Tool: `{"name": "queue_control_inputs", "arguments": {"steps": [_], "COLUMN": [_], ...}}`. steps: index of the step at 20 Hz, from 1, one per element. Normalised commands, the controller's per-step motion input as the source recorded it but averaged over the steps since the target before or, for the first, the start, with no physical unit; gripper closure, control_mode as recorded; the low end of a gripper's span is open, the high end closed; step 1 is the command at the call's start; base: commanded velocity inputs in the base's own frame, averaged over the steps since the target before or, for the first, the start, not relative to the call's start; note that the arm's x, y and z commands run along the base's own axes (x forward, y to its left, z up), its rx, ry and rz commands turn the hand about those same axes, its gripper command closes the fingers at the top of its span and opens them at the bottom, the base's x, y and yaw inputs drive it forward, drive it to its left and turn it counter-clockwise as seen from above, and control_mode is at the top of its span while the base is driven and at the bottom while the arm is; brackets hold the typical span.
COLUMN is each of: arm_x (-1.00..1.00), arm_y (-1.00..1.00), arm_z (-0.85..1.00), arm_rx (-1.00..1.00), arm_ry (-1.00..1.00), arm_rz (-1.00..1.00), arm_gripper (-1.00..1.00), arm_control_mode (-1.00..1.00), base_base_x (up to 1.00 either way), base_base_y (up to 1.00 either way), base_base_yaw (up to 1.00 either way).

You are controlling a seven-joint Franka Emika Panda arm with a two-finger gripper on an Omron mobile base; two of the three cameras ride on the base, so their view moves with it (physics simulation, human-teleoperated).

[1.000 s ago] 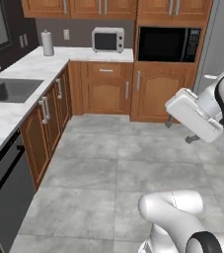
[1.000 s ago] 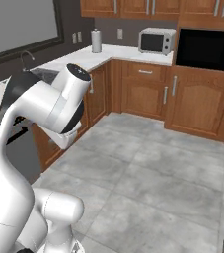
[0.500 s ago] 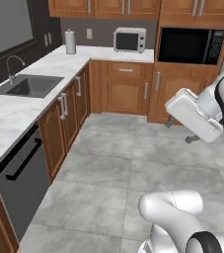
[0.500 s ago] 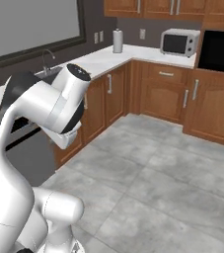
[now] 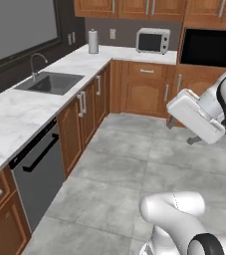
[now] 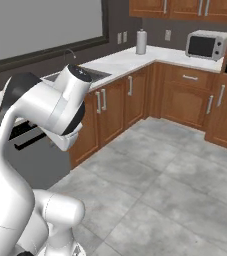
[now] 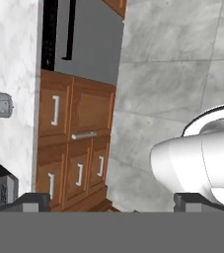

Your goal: Move the bowls from the cabinet to the plates on the dining table.

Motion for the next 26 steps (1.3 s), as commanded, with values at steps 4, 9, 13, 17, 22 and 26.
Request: {"name": "queue_control_inputs", "arguments": {"steps": [4,9,13,17,22,26], "arm_x": [0.0,0.0,0.0,0.0,0.0,0.0], "arm_y": [0.0,0.0,0.0,0.0,0.0,0.0], "arm_z": [0.0,0.0,0.0,0.0,0.0,0.0], "arm_rx": [0.0,0.0,0.0,0.0,0.0,0.0], "arm_ry": [0.0,0.0,0.0,0.0,0.0,0.0], "arm_rz": [0.0,0.0,0.0,0.0,0.0,0.0], "arm_gripper": [-1.0,-1.0,-1.0,-1.0,-1.0,-1.0], "arm_control_mode": [1.0,1.0,1.0,1.0,1.0,1.0], "base_base_x": [0.01,0.01,0.01,0.02,0.01,0.01], "base_base_y": [0.0,-0.01,-0.01,-0.02,-0.01,0.0], "base_base_yaw": [0.25,0.25,0.25,0.25,0.25,0.25]}}
